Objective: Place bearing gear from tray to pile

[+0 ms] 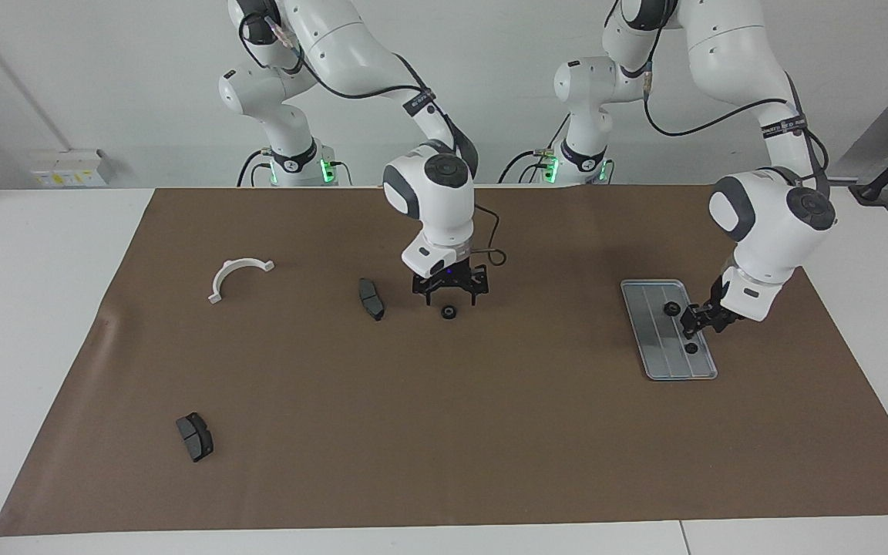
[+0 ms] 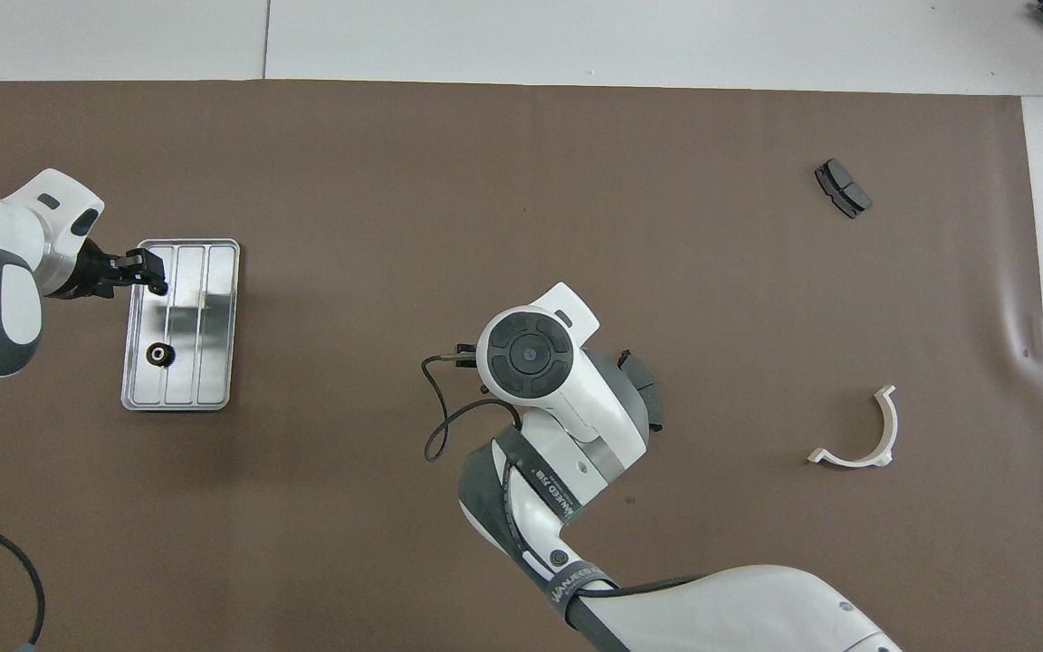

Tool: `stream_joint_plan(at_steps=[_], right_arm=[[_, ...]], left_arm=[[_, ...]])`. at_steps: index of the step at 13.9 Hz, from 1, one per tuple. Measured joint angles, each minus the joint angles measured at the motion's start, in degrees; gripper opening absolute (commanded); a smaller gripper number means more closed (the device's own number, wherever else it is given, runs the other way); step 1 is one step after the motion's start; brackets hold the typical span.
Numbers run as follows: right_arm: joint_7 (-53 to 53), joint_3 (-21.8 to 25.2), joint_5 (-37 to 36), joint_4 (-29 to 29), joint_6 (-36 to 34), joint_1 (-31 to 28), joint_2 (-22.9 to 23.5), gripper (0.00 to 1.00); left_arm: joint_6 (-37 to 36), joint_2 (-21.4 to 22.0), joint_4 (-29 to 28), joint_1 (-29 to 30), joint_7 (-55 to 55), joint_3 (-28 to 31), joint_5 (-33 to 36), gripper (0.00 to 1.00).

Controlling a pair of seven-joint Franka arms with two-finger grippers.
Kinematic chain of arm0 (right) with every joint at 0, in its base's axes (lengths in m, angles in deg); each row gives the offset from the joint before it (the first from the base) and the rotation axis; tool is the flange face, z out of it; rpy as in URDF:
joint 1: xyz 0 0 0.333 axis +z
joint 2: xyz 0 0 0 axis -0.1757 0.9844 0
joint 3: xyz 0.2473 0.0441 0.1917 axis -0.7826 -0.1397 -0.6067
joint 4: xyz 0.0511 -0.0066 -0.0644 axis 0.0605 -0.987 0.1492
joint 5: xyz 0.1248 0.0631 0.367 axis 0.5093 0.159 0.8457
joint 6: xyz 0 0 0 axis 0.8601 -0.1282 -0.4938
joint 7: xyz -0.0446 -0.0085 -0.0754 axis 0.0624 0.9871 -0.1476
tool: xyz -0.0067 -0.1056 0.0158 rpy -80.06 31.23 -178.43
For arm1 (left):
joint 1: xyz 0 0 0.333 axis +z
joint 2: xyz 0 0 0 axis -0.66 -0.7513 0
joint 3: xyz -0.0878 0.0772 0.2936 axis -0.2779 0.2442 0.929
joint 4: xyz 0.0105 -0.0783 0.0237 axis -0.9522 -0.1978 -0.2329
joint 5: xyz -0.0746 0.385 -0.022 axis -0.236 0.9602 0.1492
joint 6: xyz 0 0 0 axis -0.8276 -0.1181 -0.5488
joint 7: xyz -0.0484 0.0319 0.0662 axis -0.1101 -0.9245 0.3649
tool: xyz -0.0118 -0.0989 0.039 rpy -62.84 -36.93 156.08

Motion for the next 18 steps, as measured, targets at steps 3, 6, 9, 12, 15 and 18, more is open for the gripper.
stream_joint_plan(at_steps=[3,6,9,12,15,18], right_arm=[[0.0,0.0,-1.5,0.2,0.0,0.3,1.3,1.0],[0.0,0.0,-2.8,0.1,-0.2,0.6,1.8,0.97],[0.0,0.0,-3.0,0.0,-0.2,0.6,2.0,0.72],[0.0,0.0,-3.1,0.1,-0.1,0.6,2.0,0.47],[0.0,0.0,-3.1,0.4,0.0,0.7,1.9,0.0],[0.0,0.2,-3.0,0.6,0.0,0.6,2.0,0.0]], left_arm=[[2.1,-1.3,0.0,0.0,0.1,-0.2,0.0,0.63],[3.8,-2.2,-0.1,0.0,0.2,-0.4,0.0,0.59],[5.0,-3.2,-0.1,0.0,0.3,-0.4,0.0,0.53],[5.4,-3.5,-0.1,0.0,0.3,-0.4,0.0,0.49],[5.6,-3.6,-0.2,0.0,0.3,-0.4,0.0,0.47],[6.9,-3.8,-1.0,0.0,0.3,-0.4,0.0,0.45]])
